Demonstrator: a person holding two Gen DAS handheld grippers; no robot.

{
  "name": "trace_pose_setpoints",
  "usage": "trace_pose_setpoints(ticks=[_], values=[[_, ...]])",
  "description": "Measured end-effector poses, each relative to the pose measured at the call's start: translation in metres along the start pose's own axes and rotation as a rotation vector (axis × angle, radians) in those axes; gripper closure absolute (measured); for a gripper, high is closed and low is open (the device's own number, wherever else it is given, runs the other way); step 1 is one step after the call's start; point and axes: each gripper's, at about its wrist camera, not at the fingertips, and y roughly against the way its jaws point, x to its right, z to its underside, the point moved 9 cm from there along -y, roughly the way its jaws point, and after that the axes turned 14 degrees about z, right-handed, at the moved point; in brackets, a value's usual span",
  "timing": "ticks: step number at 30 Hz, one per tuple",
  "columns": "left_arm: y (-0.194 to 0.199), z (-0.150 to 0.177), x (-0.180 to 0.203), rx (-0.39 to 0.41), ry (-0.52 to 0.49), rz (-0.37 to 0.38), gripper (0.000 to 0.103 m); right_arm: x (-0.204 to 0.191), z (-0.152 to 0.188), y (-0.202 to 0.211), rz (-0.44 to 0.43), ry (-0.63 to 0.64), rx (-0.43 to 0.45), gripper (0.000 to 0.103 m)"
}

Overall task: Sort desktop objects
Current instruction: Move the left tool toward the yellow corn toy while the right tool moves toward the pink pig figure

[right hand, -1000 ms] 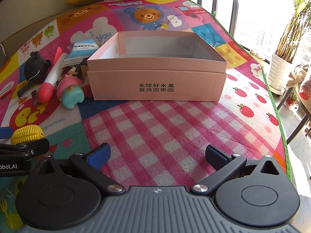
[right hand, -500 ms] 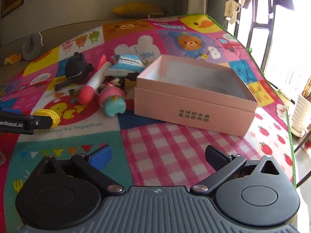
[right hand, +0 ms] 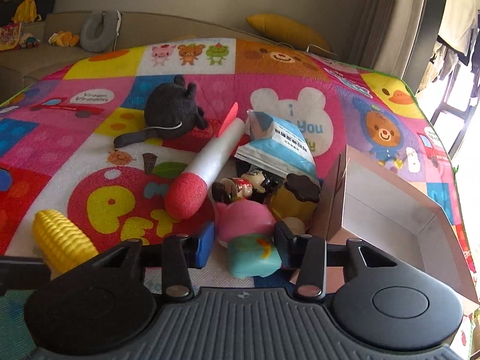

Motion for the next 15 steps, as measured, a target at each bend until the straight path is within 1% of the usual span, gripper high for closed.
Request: trace_pose_setpoints(ticks=[2, 4, 8, 10, 12, 14, 15], values=[[-0.002, 0.001, 0.005, -0.004, -0.014, 0.012, 0.000, 0.002, 0.003, 0.007, -0.027, -0.014, -0.004, 0.063], [-0.006, 0.003, 0.009, -0.012, -0.021, 0.019, 0.000, 0.008, 0.011, 0.023, -0.073, -0.030, -0.008, 0.063], [-0.012, 0.006, 0.023, -0.032, -0.033, 0.052, 0.000, 0.029, 0.036, 0.058, -0.116, -0.062, -0.024, 0.063], [-0.013, 0.009, 0.032, -0.042, -0.048, 0.068, 0.000, 0.043, 0.053, 0.072, -0.114, -0.091, -0.045, 0.063], [-0.012, 0.012, 0.040, -0.053, -0.068, 0.071, 0.000, 0.055, 0.069, 0.083, -0.094, -0.105, -0.057, 0.062], [-0.007, 0.016, 0.044, -0.063, -0.091, 0.056, 0.000, 0.064, 0.080, 0.092, -0.074, -0.117, -0.058, 0.062], [-0.003, 0.019, 0.044, -0.068, -0.103, 0.037, 0.000, 0.068, 0.084, 0.095, -0.063, -0.126, -0.053, 0.060]])
